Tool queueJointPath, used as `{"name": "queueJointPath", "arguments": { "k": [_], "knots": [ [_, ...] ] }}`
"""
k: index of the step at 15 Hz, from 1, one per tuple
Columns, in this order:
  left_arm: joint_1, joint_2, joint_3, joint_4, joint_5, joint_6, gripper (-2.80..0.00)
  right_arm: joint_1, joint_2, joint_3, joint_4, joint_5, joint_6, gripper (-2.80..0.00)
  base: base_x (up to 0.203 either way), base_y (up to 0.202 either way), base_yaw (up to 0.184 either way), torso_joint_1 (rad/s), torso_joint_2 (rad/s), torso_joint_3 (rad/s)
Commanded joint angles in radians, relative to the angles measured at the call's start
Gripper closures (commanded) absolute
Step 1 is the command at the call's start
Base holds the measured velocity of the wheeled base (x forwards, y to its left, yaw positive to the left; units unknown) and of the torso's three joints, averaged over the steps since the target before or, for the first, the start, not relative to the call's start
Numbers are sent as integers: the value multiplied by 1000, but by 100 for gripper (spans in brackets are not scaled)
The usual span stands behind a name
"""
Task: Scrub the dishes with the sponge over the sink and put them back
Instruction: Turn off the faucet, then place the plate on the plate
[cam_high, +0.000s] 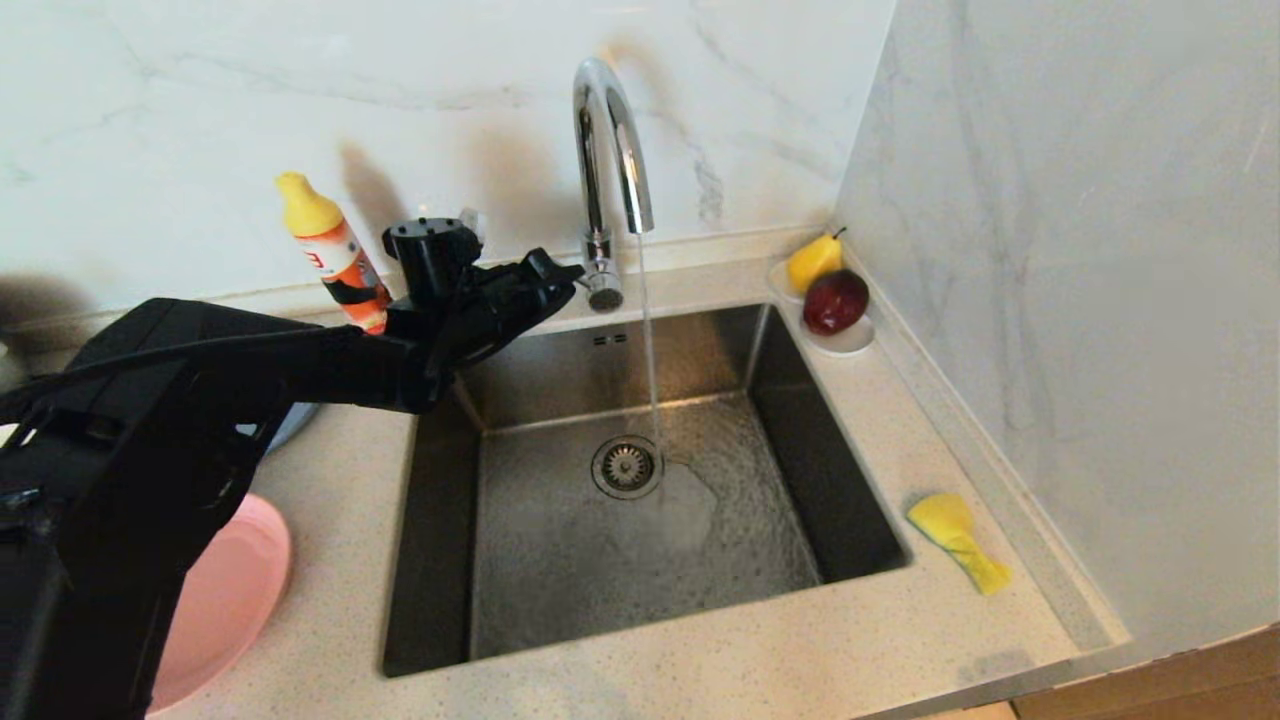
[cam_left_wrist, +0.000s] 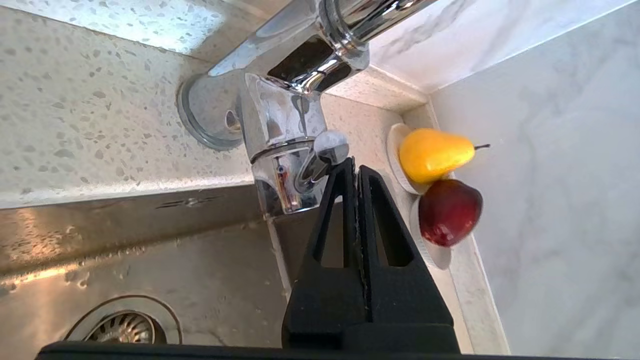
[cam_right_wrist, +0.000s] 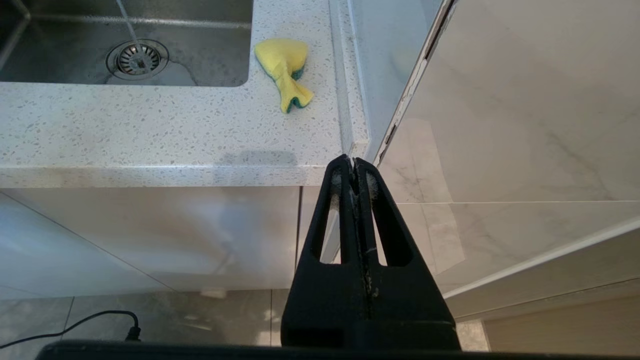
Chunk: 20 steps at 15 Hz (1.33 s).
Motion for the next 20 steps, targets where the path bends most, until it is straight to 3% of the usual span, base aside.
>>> {"name": "queueJointPath", "arguments": {
  "k": [1,6,11,13,15,18,20],
  "knots": [
    [1,28,-22,1,6,-5,0,0,0,0,0,1,-1,0,0,0,0,0,0,0],
    [1,5,-43,17,20,-32,0,2,0,0,0,1,-1,0,0,0,0,0,0,0],
    [-27,-291,271,21,9,-27,0,1,0,0,0,1,-1,0,0,0,0,0,0,0],
    [-41,-464,444,24,11,39,0,0,0,0,0,1,-1,0,0,0,0,0,0,0],
    [-47,-623,611,28,56,135,0,0,0,0,0,1,-1,0,0,0,0,0,0,0],
    [-51,-862,805,77,271,324,0,0,0,0,0,1,-1,0,0,0,0,0,0,0],
    [-51,-1055,894,174,365,434,0,0,0,0,0,1,-1,0,0,0,0,0,0,0]
  ]
}}
